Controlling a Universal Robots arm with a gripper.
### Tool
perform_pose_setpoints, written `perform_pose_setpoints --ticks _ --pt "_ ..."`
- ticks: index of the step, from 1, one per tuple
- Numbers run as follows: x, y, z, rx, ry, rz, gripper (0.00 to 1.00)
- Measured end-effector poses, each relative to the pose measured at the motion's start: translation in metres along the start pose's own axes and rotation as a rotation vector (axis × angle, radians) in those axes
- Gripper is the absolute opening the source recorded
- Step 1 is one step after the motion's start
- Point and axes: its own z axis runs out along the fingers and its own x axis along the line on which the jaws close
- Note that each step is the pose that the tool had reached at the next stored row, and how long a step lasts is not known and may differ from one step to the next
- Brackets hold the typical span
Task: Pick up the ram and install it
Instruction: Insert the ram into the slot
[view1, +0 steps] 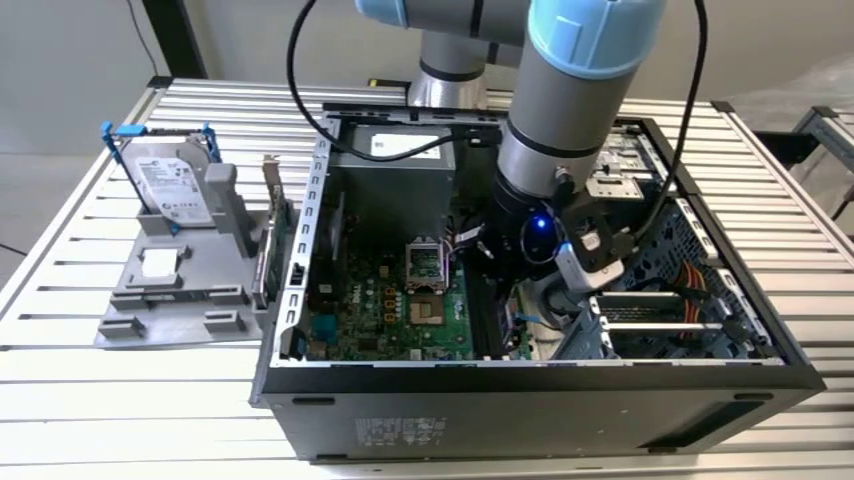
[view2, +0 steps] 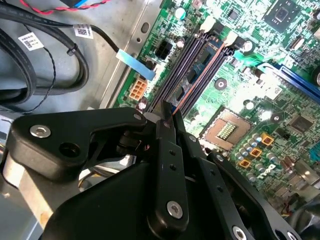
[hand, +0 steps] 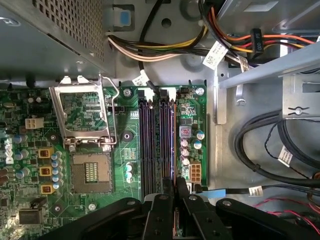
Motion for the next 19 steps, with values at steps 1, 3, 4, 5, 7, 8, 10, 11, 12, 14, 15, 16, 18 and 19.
perform_pose_setpoints --ticks 1,3,4,5,7,8,10,11,12,14,15,16,18,19 --pt "0.0 -0.0001 0.0016 0.0001 0.0 0.0 0.0" --pt "0.0 0.0 0.0043 0.0001 -0.0001 0.0 0.0" --pt "0.0 0.0 0.0053 0.0002 -0.0001 0.0 0.0" --pt "0.0001 0.0 0.0062 0.0002 -0.0001 0.0 0.0" --pt "0.0001 0.0002 0.0071 0.0003 -0.0001 0.0 0.0" --pt "0.0001 0.0007 0.007 0.0004 -0.0001 0.0 0.0" --pt "-0.0003 0.0014 0.0071 0.0003 -0.0001 0.0 0.0" --pt "-0.0005 0.0014 0.0072 0.0003 -0.0001 0.0 0.0" --pt "-0.0007 0.0017 0.0072 0.0002 -0.0001 0.0 0.0" --pt "-0.0011 0.0025 0.0073 0.0003 -0.0001 0.0 0.0" --pt "-0.0012 0.0029 0.0074 0.0002 -0.0001 0.0 0.0" --pt "-0.0013 0.0033 0.0074 0.0002 -0.0001 0.0 0.0" --pt "-0.0013 0.0035 0.0078 0.0002 -0.0001 0.0 0.0" --pt "-0.0013 0.0035 0.0083 0.0002 -0.0002 0.0 0.0"
